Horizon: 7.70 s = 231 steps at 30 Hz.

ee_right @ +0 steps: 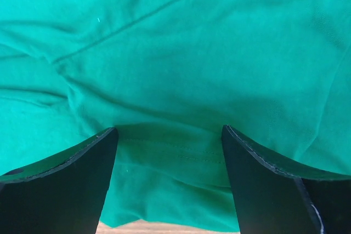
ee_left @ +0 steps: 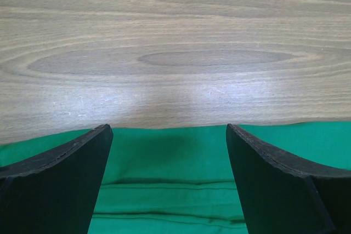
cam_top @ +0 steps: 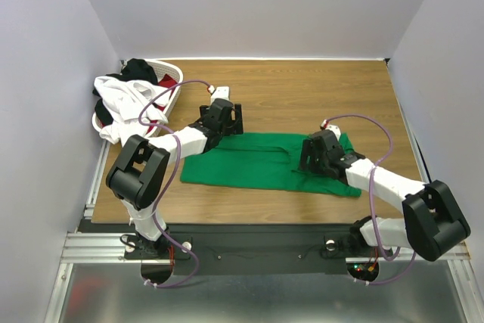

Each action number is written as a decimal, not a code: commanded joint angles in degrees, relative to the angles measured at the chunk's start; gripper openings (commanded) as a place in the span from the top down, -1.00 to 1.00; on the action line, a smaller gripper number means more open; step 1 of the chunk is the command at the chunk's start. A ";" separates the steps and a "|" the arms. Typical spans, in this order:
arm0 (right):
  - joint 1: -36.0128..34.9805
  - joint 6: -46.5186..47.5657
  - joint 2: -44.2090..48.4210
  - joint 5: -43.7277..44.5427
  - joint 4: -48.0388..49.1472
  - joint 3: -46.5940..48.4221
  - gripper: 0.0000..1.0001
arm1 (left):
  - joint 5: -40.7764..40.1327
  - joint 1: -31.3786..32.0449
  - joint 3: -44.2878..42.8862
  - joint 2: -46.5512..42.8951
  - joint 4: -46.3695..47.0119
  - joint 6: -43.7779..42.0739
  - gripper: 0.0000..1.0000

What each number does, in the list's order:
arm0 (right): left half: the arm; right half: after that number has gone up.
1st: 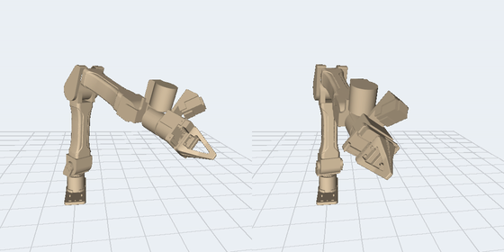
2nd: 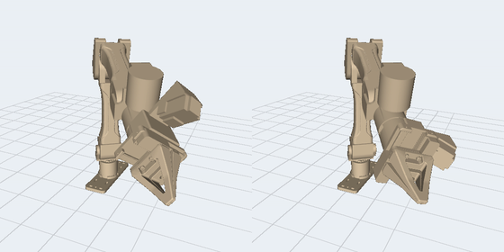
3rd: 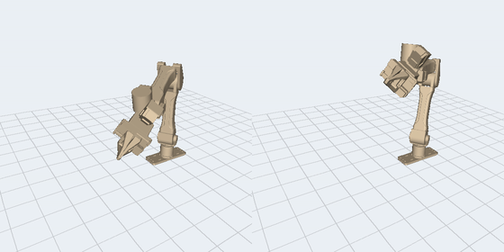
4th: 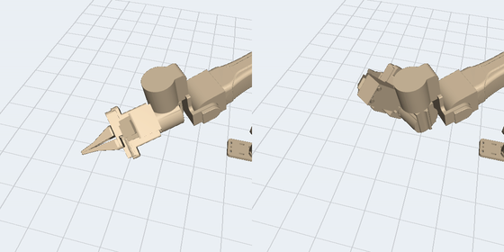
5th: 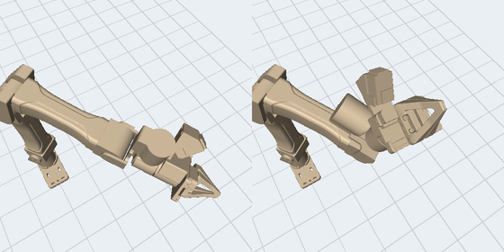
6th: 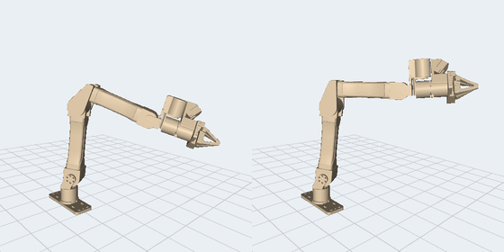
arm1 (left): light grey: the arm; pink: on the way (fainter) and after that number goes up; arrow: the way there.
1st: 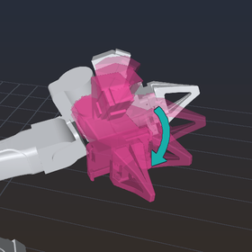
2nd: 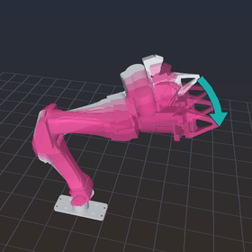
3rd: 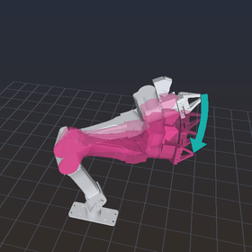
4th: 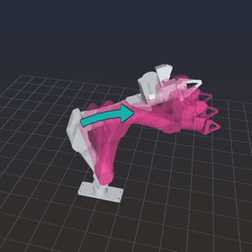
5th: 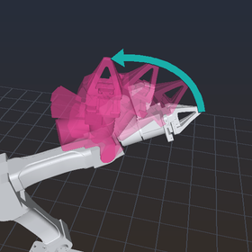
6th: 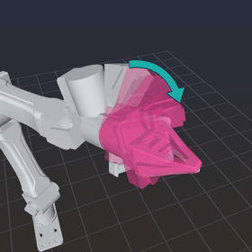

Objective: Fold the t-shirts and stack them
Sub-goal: Fold the tshirt

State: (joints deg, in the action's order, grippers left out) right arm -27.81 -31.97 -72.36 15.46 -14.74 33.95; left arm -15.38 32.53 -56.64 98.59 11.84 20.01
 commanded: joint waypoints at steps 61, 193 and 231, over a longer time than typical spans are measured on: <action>-0.40 4.72 -26.61 -20.47 16.41 23.35 -0.56 | 8.96 -3.44 4.35 -1.03 6.70 3.10 -0.97; 23.94 6.92 -44.97 -13.97 2.61 41.00 -0.82 | 0.43 2.53 31.58 -22.47 13.92 19.19 -0.97; 24.30 13.25 -32.32 -16.52 -3.71 46.03 -0.87 | -1.06 16.16 20.69 -12.38 16.02 7.41 -0.97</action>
State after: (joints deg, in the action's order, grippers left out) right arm -3.75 -17.80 -102.83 -3.20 -18.35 82.81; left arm -17.23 48.84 -35.00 85.25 23.33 28.71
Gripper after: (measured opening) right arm 0.933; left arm 0.985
